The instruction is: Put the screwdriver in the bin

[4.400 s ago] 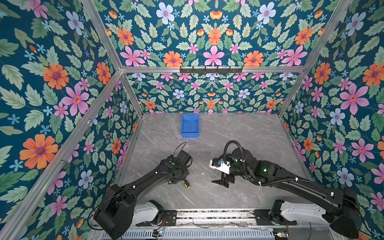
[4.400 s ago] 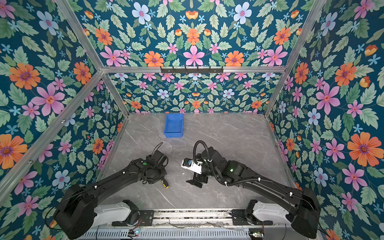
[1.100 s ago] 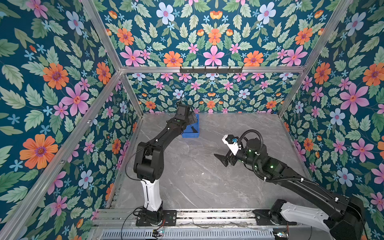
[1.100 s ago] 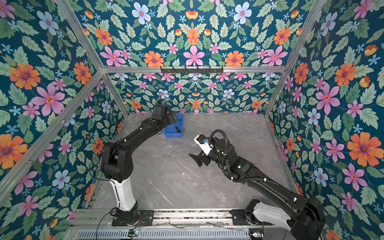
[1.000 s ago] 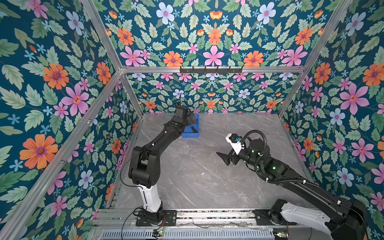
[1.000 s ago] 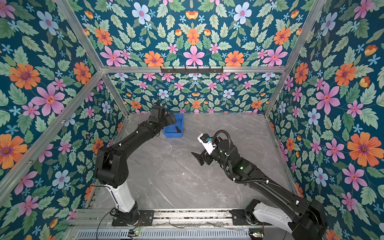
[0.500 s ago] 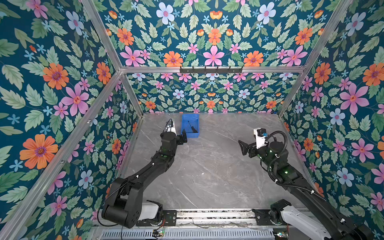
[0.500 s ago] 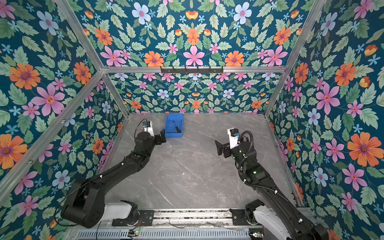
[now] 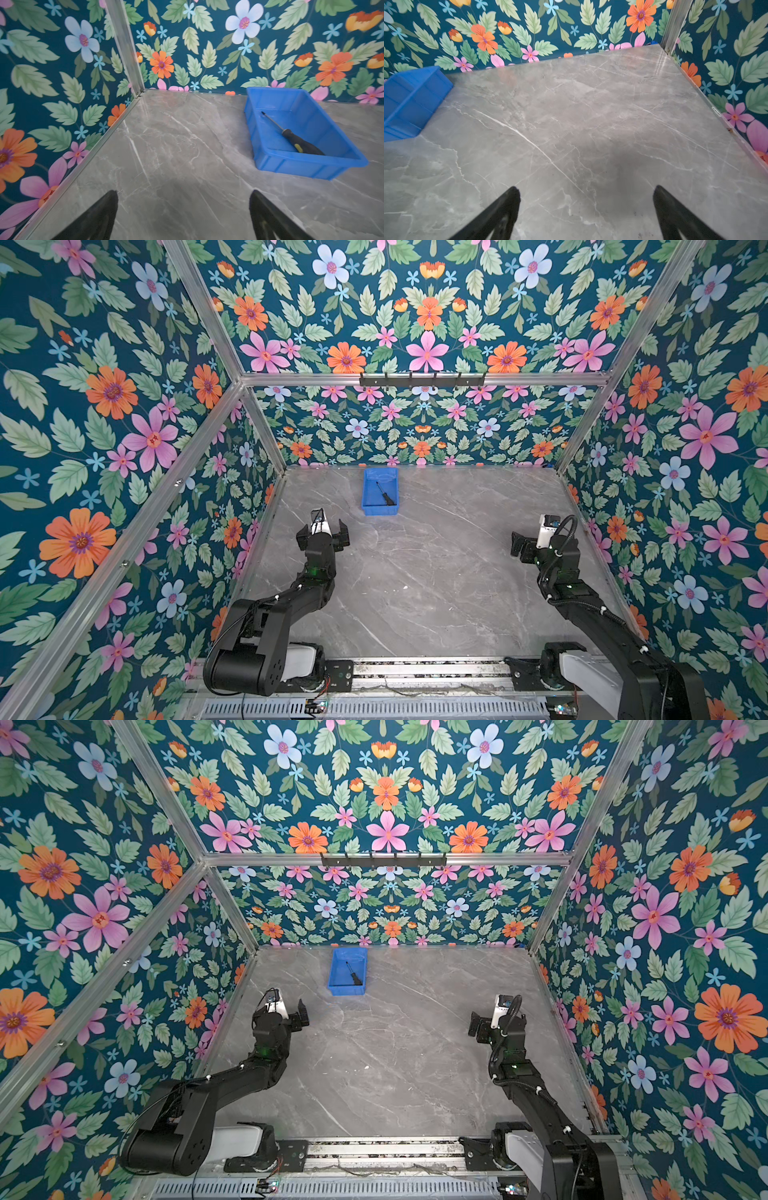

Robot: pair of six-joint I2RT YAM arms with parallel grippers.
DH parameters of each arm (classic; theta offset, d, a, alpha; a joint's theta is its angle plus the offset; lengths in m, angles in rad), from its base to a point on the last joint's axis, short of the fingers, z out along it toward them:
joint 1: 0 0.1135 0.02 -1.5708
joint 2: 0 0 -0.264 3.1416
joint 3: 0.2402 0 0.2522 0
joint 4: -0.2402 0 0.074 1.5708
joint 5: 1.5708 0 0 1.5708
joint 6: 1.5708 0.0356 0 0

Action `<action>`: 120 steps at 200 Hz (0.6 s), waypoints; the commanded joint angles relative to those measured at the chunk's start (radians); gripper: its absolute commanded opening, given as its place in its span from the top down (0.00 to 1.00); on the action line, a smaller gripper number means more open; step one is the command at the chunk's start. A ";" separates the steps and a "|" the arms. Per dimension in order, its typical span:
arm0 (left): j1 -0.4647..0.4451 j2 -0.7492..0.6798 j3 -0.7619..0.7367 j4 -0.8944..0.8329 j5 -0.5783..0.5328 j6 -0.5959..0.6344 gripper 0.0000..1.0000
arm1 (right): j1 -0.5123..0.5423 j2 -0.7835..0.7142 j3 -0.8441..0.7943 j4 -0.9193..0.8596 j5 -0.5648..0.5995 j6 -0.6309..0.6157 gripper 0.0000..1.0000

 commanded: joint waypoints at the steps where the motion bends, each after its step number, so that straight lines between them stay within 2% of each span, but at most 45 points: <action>1: 0.014 0.013 -0.012 0.074 -0.030 0.040 0.00 | -0.006 0.035 -0.023 0.149 0.030 -0.028 0.01; 21: 0.032 0.039 -0.022 0.113 -0.025 0.054 0.00 | -0.020 0.084 -0.043 0.219 0.029 -0.040 0.01; 61: 0.080 0.146 -0.040 0.244 0.070 0.084 0.00 | -0.050 0.163 -0.077 0.334 0.018 -0.014 0.01; 83: 0.110 0.244 -0.058 0.385 0.063 0.059 0.00 | -0.062 0.202 -0.084 0.395 0.014 0.001 0.01; 100: 0.137 0.264 -0.080 0.411 0.047 0.004 0.00 | -0.076 0.247 -0.095 0.463 0.001 -0.002 0.01; 108: 0.154 0.289 -0.100 0.494 0.081 0.008 0.00 | -0.084 0.278 -0.105 0.512 -0.010 0.001 0.01; 120: 0.166 0.274 -0.090 0.431 0.104 -0.009 0.00 | -0.097 0.335 -0.113 0.577 -0.027 0.010 0.01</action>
